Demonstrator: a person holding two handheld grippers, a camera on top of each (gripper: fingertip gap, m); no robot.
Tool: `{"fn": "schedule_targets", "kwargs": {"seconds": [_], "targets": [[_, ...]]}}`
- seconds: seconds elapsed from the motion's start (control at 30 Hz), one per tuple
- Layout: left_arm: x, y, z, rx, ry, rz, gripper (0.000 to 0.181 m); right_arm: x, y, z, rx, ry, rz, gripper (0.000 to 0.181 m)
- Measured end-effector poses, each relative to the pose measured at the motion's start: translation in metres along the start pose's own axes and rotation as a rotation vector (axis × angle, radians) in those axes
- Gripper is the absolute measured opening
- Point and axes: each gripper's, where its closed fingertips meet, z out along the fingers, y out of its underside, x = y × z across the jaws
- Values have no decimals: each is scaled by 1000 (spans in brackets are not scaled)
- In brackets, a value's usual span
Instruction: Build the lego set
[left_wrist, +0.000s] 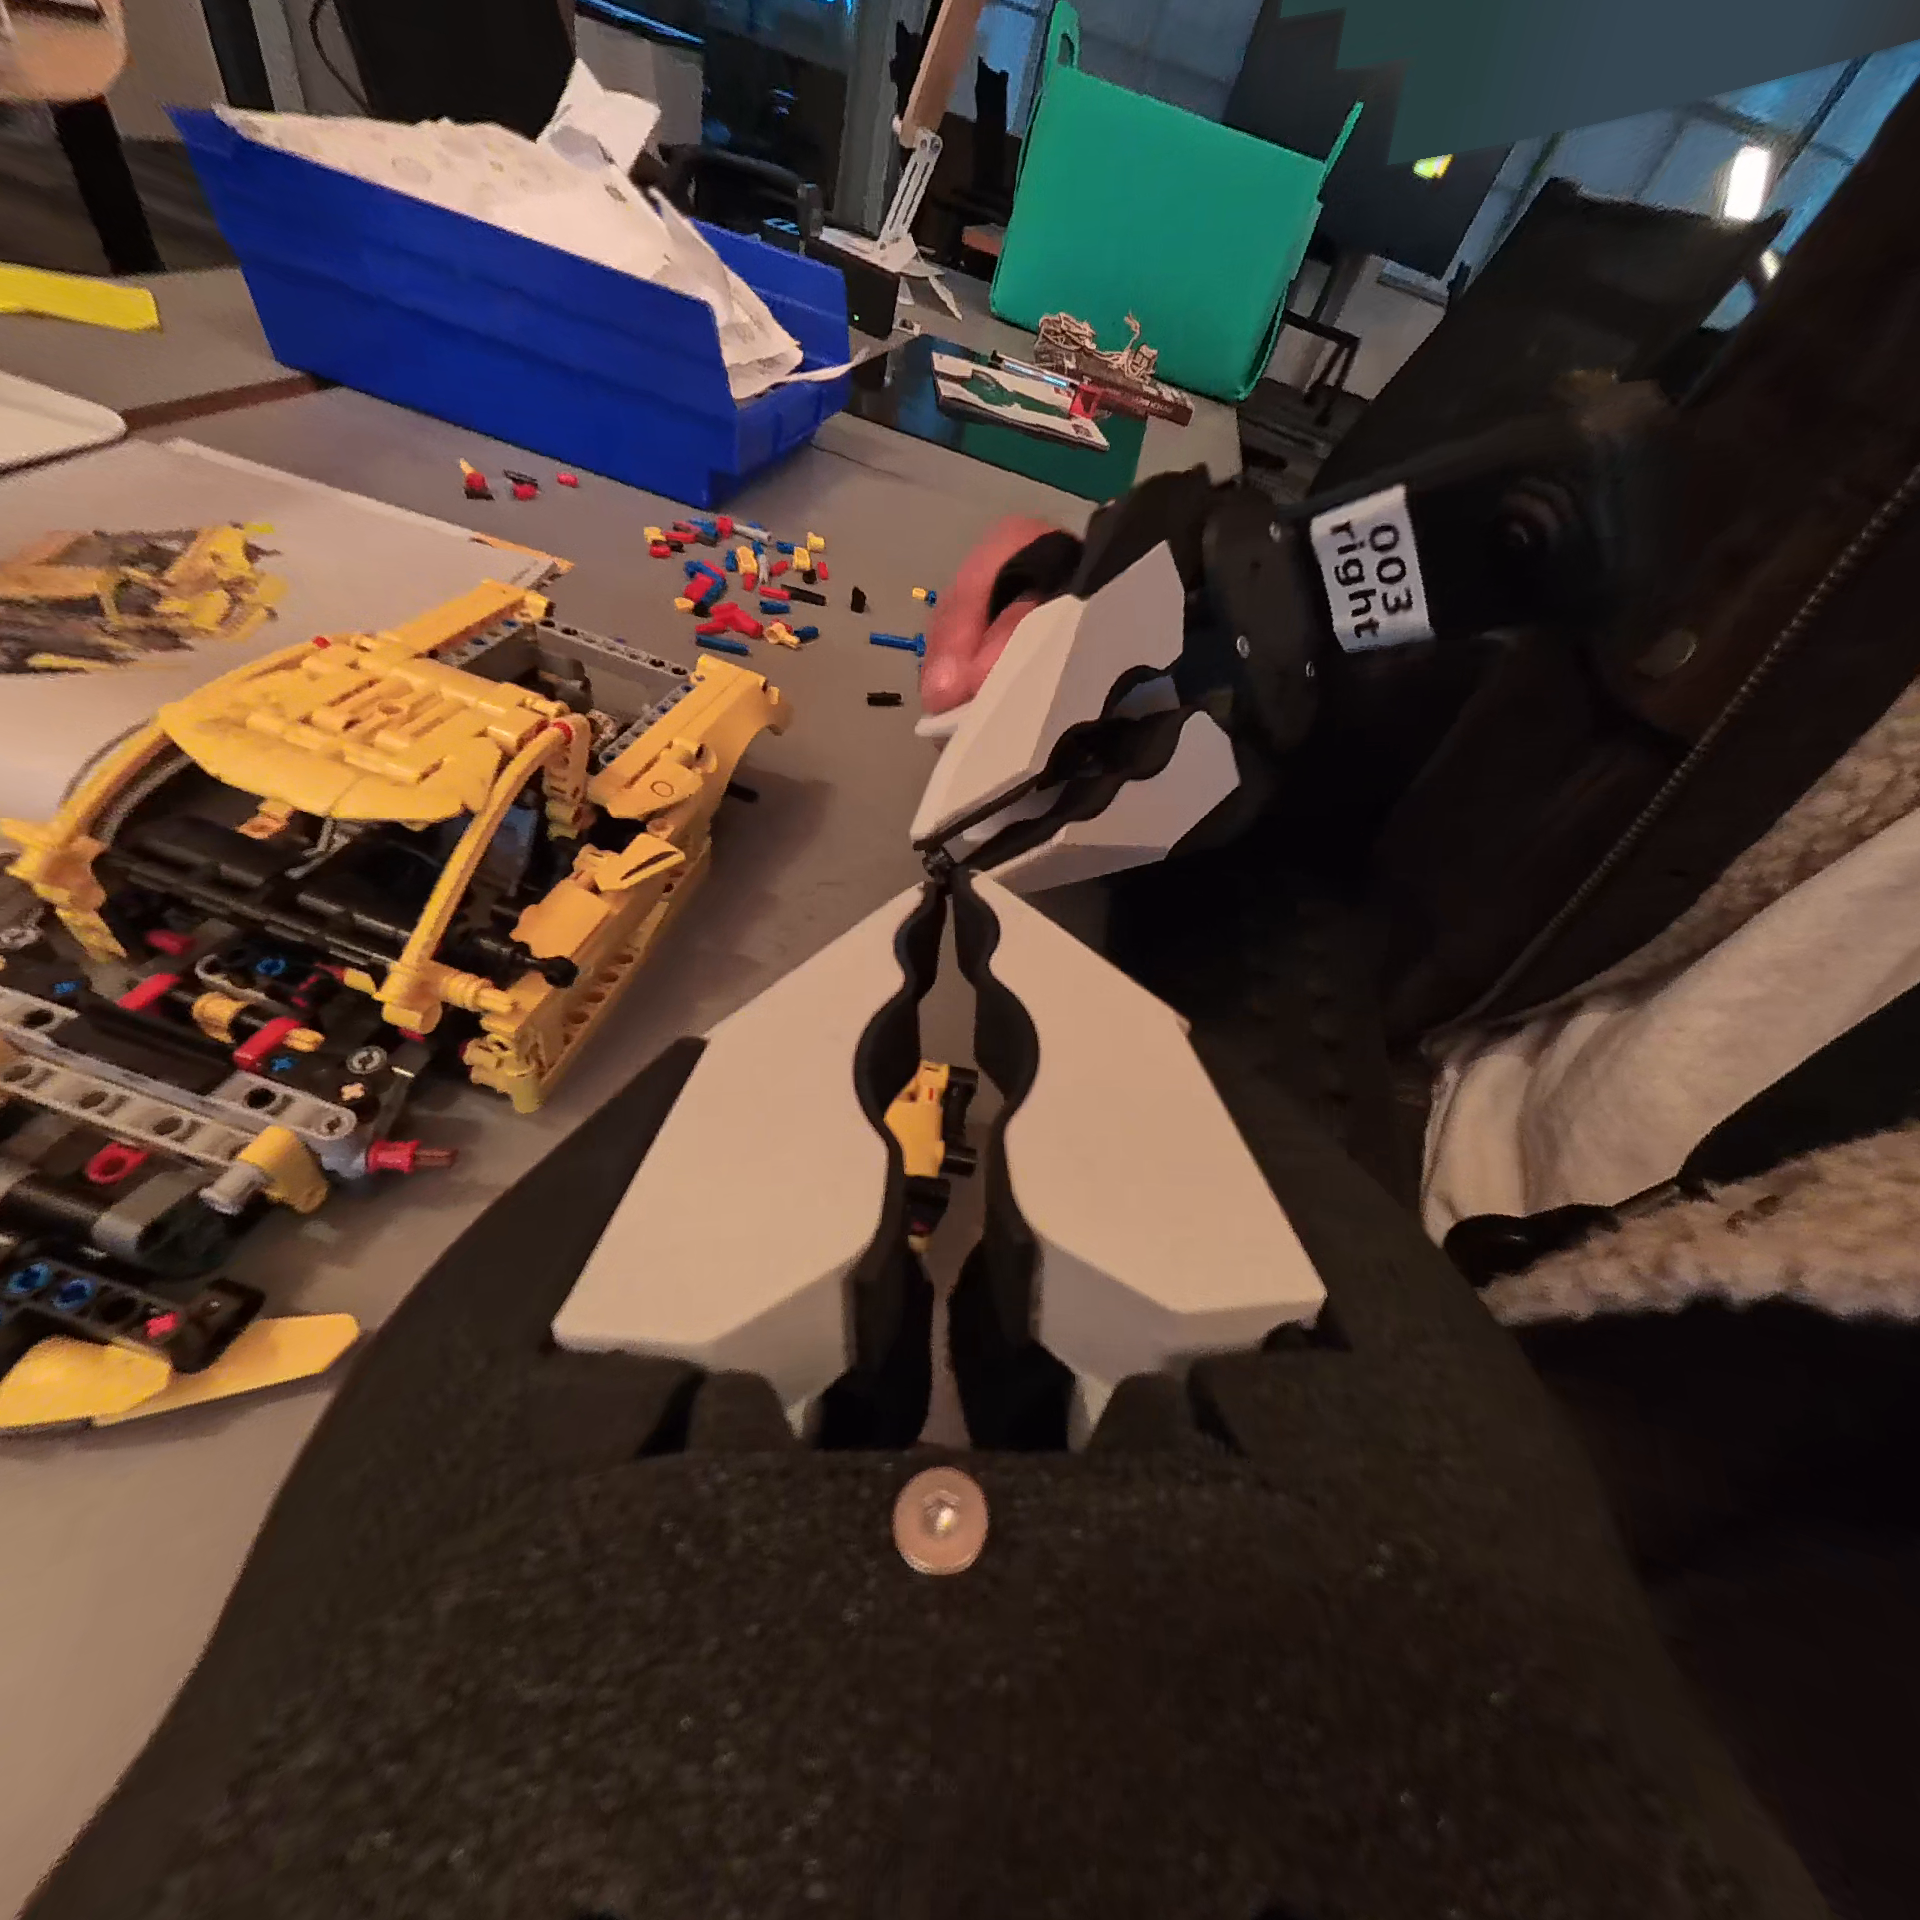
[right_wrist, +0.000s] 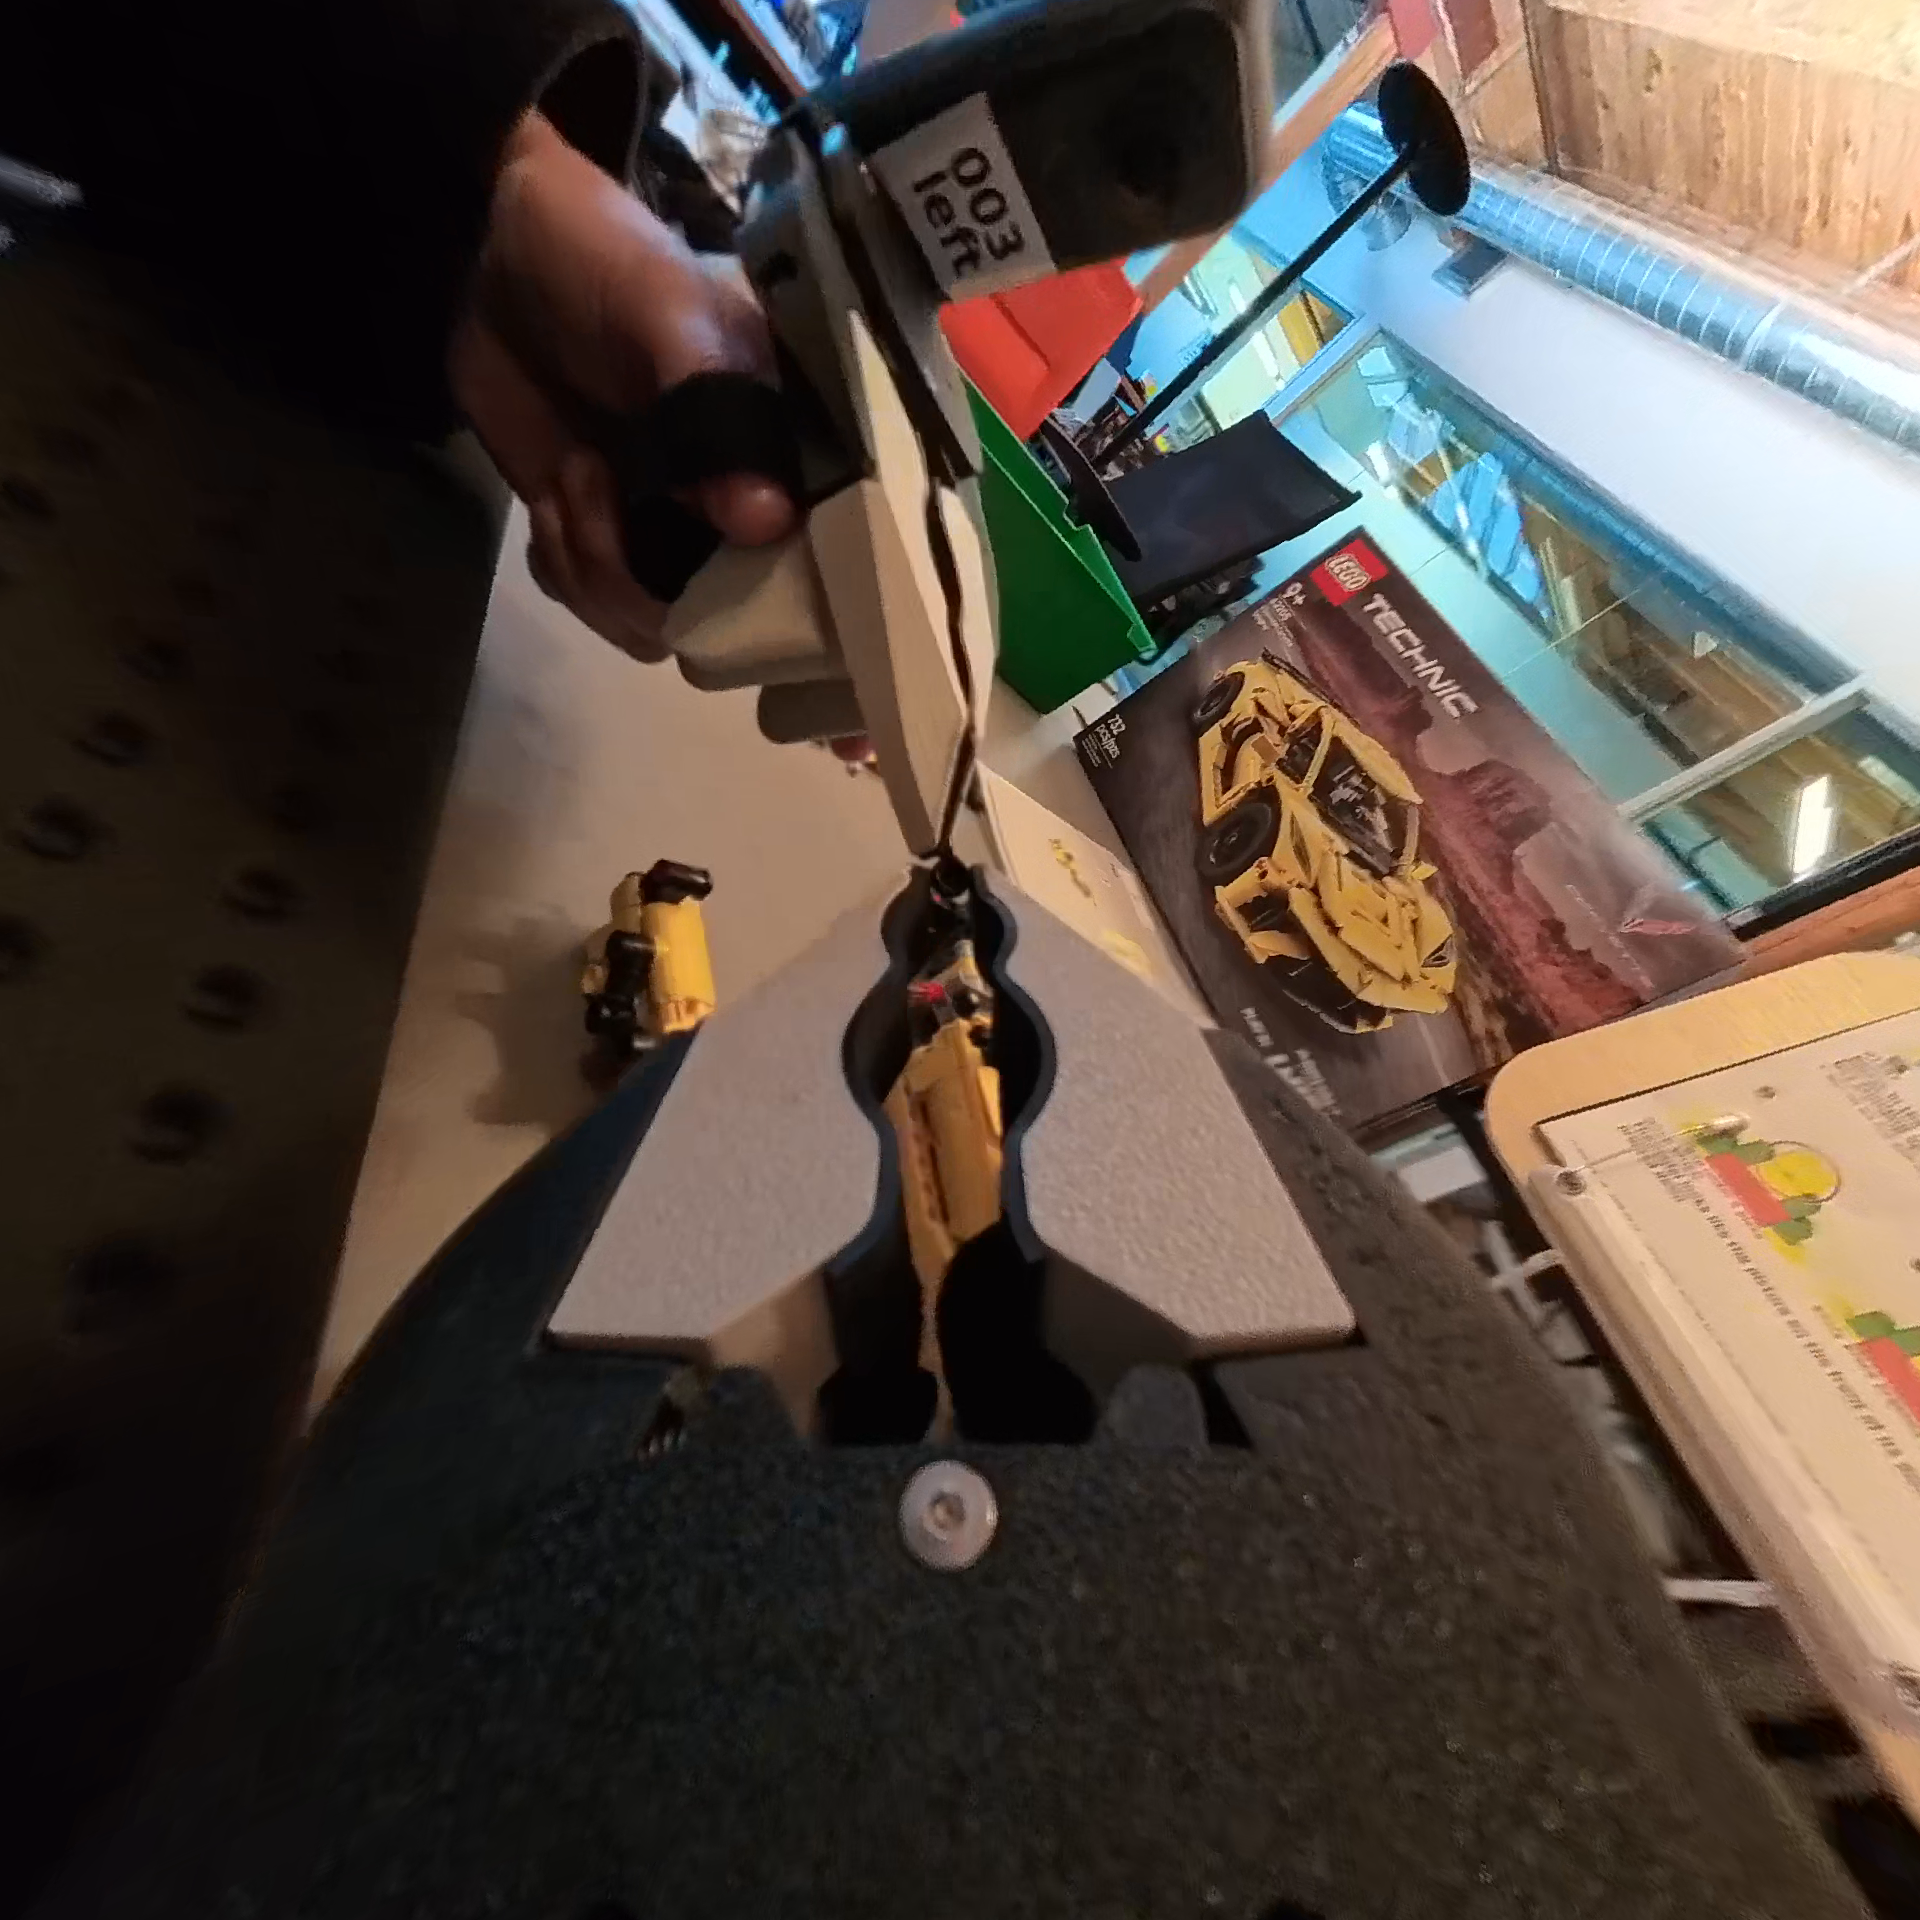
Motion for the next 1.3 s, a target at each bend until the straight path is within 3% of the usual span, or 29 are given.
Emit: {"fn": "schedule_targets", "kwargs": {"seconds": [0.07, 0.13, 0.23, 0.27, 0.3, 0.4, 0.53, 0.8, 0.9, 1.13, 1.2, 1.3], "targets": [[-1, 2, 1, -15, -23, 40, 2, -1, 2, 1, 3, -15, 89, 6], [-4, -1, 0, 3, -71, 105, 2, 8, -2, -1, 38, 24, 255, 24], [-15, -11, -7, 33, -248, 324, 1, 19, 3, -5, 30, -46, 656, 38], [-18, -14, -10, 29, -312, 435, 1, 23, -1, -7, 61, -92, 806, 34], [-19, -15, -12, 13, -370, 554, 1, 26, -5, -8, 90, -156, 973, 27], [-22, -14, -12, -88, -495, 901, 1, 21, -26, -4, 117, -497, 1363, 38], [-18, -18, -8, -137, -525, 1140, 1, 16, -19, 3, -23, -833, 1594, 36], [-15, -13, -4, -173, -543, 1299, 1, 18, -11, 6, 41, -1026, 1801, 18], [-14, -12, -2, -174, -543, 1312, 0, 19, -9, 7, 67, -1018, 1804, 9], [-17, -13, -3, -181, -560, 1303, 0, 15, -2, 6, 29, -1002, 1787, 15], [-18, -10, -3, -194, -552, 1291, 0, 11, 3, 5, -10, -1002, 1781, 18], [-22, -1, -4, -227, -528, 1188, 0, 11, 25, -2, -111, -890, 1688, 17]]}}
